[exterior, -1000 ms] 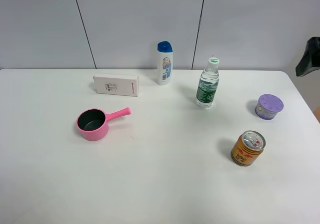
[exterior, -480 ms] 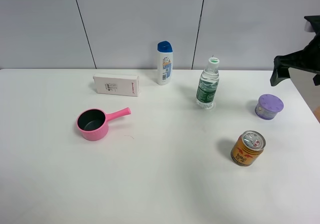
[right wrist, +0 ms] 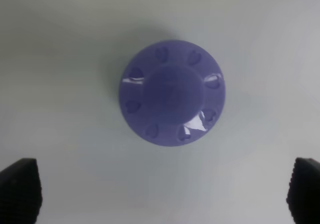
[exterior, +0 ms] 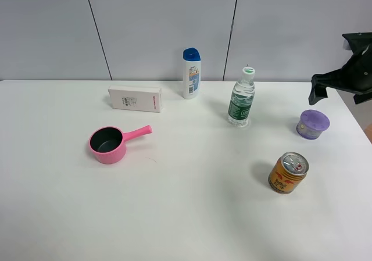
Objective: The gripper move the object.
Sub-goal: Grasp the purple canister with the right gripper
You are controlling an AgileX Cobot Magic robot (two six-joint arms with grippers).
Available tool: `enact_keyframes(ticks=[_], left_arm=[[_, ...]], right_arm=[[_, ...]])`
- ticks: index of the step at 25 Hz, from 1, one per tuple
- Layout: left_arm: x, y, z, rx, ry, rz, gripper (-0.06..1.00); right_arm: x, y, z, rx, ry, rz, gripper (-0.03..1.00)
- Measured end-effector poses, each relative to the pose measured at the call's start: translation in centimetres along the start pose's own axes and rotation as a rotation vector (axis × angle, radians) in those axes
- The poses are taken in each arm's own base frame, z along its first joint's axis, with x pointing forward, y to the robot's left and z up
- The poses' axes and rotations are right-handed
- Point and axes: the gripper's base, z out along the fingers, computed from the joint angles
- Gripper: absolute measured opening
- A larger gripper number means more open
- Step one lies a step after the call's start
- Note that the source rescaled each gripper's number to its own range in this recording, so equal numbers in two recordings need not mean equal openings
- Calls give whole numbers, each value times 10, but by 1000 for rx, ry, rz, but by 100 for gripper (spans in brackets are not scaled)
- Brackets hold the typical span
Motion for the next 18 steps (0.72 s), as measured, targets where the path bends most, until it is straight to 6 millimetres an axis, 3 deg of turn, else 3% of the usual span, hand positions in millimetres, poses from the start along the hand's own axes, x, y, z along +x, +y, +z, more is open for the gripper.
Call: enact_keyframes(ticks=[5,14,18], left_arm=[[0,0,0,0,0,0,100],[0,0,0,0,0,0,100],[0,0,0,0,0,0,100]], right_arm=[[0,-9,12,8,8,-2,100],[0,-8,55,-13,53,-3,100],[0,-8,64,-13,55,-3,100]])
